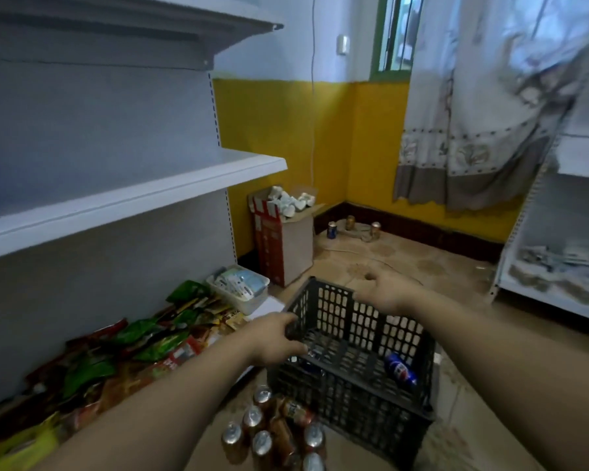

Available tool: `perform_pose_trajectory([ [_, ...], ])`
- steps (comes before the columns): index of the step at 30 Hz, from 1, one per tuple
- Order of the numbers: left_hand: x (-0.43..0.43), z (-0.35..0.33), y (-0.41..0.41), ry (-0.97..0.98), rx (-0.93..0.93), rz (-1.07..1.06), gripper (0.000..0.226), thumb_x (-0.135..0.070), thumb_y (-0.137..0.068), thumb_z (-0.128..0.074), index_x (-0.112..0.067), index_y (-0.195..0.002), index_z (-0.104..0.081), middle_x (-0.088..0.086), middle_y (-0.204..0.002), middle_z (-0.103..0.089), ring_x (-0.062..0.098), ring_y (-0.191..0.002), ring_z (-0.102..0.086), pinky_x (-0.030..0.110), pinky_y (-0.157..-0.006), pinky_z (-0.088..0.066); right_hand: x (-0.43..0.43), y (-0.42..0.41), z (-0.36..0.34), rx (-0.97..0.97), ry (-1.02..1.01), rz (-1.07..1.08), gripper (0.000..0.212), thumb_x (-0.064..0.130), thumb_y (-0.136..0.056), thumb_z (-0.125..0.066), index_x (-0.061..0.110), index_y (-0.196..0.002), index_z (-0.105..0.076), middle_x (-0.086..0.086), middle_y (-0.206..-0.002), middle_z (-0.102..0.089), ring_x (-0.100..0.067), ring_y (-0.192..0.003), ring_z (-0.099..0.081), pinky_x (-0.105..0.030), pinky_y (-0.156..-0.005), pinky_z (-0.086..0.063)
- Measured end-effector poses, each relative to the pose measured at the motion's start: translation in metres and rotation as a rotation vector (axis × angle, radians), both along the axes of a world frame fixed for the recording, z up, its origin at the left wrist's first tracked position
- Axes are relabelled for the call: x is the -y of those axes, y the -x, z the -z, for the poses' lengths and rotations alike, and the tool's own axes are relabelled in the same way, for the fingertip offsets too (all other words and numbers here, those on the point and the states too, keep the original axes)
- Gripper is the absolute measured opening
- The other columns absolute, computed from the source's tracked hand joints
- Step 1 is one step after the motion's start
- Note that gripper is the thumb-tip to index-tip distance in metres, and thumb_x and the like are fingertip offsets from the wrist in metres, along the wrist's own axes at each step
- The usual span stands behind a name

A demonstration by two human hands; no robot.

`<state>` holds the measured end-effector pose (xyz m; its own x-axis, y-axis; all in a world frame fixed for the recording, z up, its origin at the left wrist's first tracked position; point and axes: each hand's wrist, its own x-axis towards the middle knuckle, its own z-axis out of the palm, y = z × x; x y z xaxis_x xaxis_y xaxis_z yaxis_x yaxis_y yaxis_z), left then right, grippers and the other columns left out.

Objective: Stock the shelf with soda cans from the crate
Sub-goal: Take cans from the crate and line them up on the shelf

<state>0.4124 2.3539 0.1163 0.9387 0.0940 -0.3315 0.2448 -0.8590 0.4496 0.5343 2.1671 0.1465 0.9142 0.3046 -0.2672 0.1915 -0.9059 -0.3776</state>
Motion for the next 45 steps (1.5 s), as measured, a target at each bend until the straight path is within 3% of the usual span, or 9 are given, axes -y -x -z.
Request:
perform_pose_trajectory([
  [4,0.009,0.036,-0.041,-0.025,-0.086,0.014,0.061,-0.039,-0.087,-0.061,-0.02,-0.142,-0.04,0.002,-0.143,-0.046,0.018,-0.125,-0.046,0.027,-0.1,-0.037,0.023,-0.037,0.052,-0.106,-0.063,0.072,0.051,0.04,-0.092,-0.06,0.014,-0.134,-0.048,-0.005,-0.13,-0.057,-0.018,-0.104,-0.053,-0.03,-0.089,-0.043],
  [8,0.002,0.08,-0.095,-0.041,-0.143,0.061,0.051,-0.037,-0.088,-0.061,-0.022,-0.134,-0.047,0.0,-0.136,-0.05,0.013,-0.113,-0.049,0.025,-0.094,-0.039,0.029,-0.088,0.113,-0.247,-0.028,0.102,0.074,0.05,-0.094,-0.053,0.013,-0.151,-0.025,-0.007,-0.154,-0.033,-0.026,-0.133,-0.04,-0.032,-0.102,-0.037],
  [12,-0.021,0.132,-0.16,-0.054,-0.199,0.066,0.059,-0.043,-0.086,-0.061,-0.021,-0.138,-0.044,0.001,-0.139,-0.048,0.016,-0.121,-0.049,0.025,-0.096,-0.04,0.019,-0.138,0.184,-0.333,-0.082,0.118,0.077,0.049,-0.095,-0.051,0.011,-0.153,-0.019,-0.008,-0.156,-0.028,-0.026,-0.136,-0.037,-0.03,-0.103,-0.036],
  [18,-0.046,0.231,-0.258,-0.074,-0.273,0.13,0.051,-0.031,-0.091,-0.059,-0.019,-0.138,-0.043,0.005,-0.138,-0.049,0.019,-0.121,-0.049,0.027,-0.097,-0.038,-0.028,-0.194,0.304,-0.422,-0.181,0.132,0.044,0.036,-0.092,-0.059,0.021,-0.132,-0.048,-0.002,-0.123,-0.056,-0.014,-0.099,-0.052,-0.029,-0.085,-0.044],
  [21,-0.058,0.282,-0.298,-0.088,-0.316,0.147,0.051,-0.025,-0.091,-0.059,-0.02,-0.139,-0.043,0.004,-0.138,-0.049,0.019,-0.122,-0.048,0.029,-0.099,-0.038,-0.056,-0.216,0.365,-0.489,-0.193,0.099,0.042,0.03,-0.095,-0.056,0.019,-0.134,-0.048,-0.003,-0.127,-0.054,-0.019,-0.111,-0.053,-0.027,-0.089,-0.04],
  [31,-0.102,0.392,-0.337,-0.214,-0.439,0.332,0.059,-0.02,-0.09,-0.057,-0.019,-0.144,-0.034,0.01,-0.141,-0.042,0.028,-0.123,-0.047,0.033,-0.102,-0.041,-0.142,-0.241,0.533,-0.534,-0.054,0.03,0.103,0.034,-0.072,-0.08,0.014,-0.151,-0.018,-0.015,-0.151,-0.032,-0.032,-0.132,-0.041,-0.037,-0.107,-0.038],
  [36,-0.106,0.37,-0.328,-0.113,-0.399,0.232,0.055,-0.021,-0.09,-0.058,-0.016,-0.141,-0.039,0.01,-0.137,-0.048,0.025,-0.118,-0.051,0.03,-0.095,-0.043,-0.136,-0.239,0.506,-0.454,-0.087,0.088,0.068,0.034,-0.075,-0.077,0.015,-0.131,-0.045,-0.007,-0.126,-0.054,-0.025,-0.109,-0.055,-0.033,-0.09,-0.046],
  [42,-0.091,0.284,-0.289,0.111,-0.23,-0.051,0.048,-0.029,-0.09,-0.062,-0.015,-0.134,-0.048,0.004,-0.125,-0.058,0.016,-0.099,-0.055,0.025,-0.082,-0.042,-0.106,-0.2,0.387,-0.276,-0.391,0.357,0.058,0.043,-0.069,-0.075,0.026,-0.118,-0.049,0.003,-0.102,-0.056,-0.014,-0.085,-0.057,-0.03,-0.069,-0.051],
  [45,-0.078,0.224,-0.255,0.394,-0.121,-0.304,0.043,-0.029,-0.09,-0.062,-0.012,-0.128,-0.053,0.001,-0.106,-0.063,0.014,-0.087,-0.059,0.029,-0.079,-0.051,-0.101,-0.158,0.308,-0.212,-0.612,0.371,0.054,0.039,-0.074,-0.075,0.03,-0.12,-0.047,0.006,-0.106,-0.056,-0.007,-0.083,-0.056,-0.023,-0.062,-0.046],
])
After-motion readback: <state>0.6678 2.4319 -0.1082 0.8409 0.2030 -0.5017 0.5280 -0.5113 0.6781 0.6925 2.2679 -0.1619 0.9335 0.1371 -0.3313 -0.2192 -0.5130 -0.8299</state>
